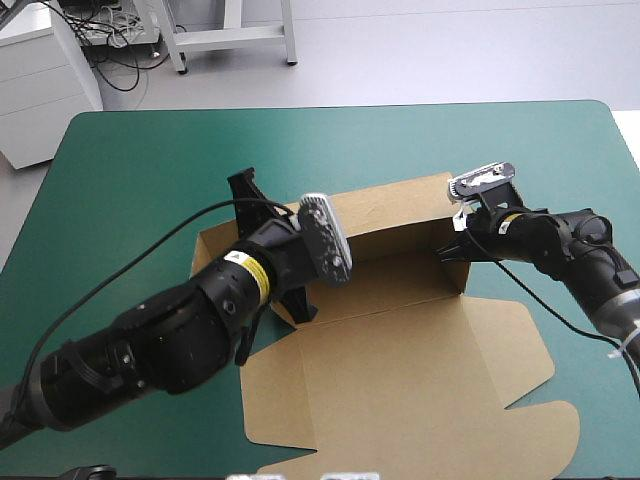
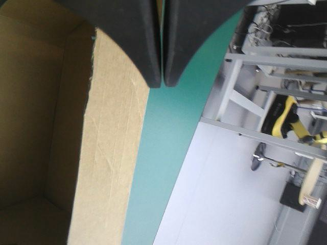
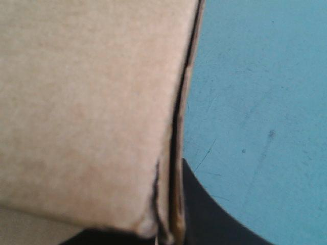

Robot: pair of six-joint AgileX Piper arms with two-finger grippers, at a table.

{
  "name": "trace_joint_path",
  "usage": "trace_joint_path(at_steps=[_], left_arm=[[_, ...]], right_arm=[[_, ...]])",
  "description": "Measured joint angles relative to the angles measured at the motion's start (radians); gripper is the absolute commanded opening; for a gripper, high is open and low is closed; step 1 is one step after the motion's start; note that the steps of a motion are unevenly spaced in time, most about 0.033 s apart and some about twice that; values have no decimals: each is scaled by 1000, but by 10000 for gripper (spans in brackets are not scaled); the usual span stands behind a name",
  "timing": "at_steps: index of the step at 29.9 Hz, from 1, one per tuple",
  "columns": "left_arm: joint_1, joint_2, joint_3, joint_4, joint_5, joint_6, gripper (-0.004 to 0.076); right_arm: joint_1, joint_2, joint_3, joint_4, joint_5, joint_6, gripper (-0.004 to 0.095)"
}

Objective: Fold the box

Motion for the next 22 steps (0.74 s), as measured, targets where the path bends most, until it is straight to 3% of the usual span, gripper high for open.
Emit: trace_joint_path(at_steps=[7,22], left_arm=[[317,0,-75,-288,3,97,-7],[902,-123,-81,-676,91,107,-8]], right_arm=[[0,0,0,1,3,3,-23],[0,0,0,12,6,3,-23]])
